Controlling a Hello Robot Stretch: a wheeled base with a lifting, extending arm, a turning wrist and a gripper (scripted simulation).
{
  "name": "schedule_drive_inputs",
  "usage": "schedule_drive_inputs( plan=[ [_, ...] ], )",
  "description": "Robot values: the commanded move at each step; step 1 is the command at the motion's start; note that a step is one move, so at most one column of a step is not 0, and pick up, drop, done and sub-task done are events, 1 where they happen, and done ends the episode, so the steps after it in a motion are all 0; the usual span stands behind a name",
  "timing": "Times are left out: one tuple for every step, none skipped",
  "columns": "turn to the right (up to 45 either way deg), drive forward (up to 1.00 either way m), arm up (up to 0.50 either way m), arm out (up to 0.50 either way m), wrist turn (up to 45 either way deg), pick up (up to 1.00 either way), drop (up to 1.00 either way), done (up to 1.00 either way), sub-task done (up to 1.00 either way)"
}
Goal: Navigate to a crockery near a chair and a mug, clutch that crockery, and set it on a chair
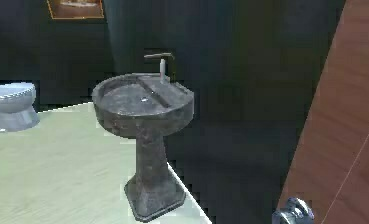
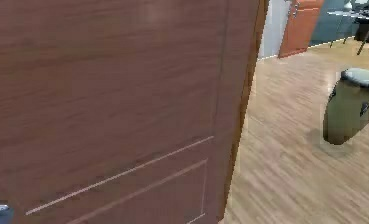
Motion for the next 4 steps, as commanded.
schedule_drive_inputs(
  plan=[
    [45.0, 0.00, 0.00, 0.00, 0.0, 0.00, 0.00, 0.00, 0.00],
    [45.0, 0.00, 0.00, 0.00, 0.0, 0.00, 0.00, 0.00, 0.00],
    [45.0, 0.00, 0.00, 0.00, 0.0, 0.00, 0.00, 0.00, 0.00],
    [15.0, 0.00, 0.00, 0.00, 0.0, 0.00, 0.00, 0.00, 0.00]
  ],
)
